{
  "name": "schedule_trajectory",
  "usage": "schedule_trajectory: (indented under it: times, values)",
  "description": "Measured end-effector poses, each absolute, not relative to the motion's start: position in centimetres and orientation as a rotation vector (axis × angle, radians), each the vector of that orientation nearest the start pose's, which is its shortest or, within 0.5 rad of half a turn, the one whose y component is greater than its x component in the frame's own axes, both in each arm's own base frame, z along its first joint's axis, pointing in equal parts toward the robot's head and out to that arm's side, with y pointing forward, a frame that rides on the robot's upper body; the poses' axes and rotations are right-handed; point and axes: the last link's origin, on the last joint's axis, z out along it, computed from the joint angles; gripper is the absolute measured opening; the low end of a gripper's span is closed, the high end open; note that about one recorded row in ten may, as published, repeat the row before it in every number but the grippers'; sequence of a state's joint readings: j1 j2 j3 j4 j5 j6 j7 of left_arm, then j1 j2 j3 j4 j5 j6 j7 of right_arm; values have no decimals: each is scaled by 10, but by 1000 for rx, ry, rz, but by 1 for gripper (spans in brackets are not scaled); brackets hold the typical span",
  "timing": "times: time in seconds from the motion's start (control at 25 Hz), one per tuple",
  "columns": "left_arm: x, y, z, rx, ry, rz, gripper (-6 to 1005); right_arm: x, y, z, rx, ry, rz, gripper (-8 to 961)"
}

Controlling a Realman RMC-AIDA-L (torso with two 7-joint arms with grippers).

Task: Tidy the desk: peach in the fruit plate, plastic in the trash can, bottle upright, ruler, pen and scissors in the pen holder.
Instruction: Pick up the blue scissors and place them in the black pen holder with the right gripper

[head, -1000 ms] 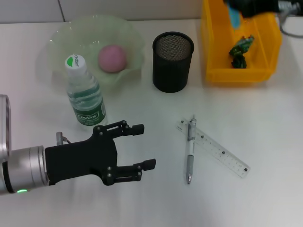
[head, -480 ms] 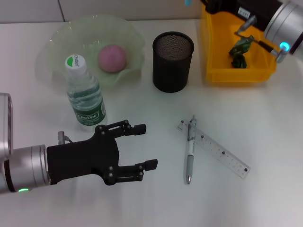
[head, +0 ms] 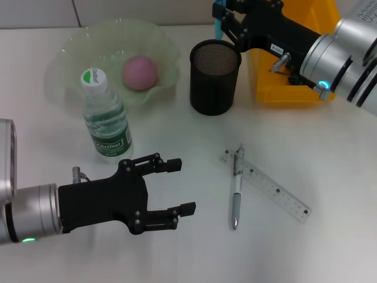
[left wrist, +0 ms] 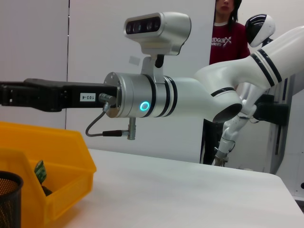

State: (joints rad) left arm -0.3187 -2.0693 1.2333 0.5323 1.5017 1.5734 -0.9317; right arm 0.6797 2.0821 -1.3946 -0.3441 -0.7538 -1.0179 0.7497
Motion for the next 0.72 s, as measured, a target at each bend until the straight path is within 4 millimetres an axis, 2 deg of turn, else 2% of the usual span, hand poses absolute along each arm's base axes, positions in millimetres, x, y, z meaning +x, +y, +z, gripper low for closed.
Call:
schedule_trajectory:
  times: [0.72]
  values:
    - [-268, 252, -50, -2798, -250, -924, 798, 201, 400, -61, -2291, 371, 840, 271]
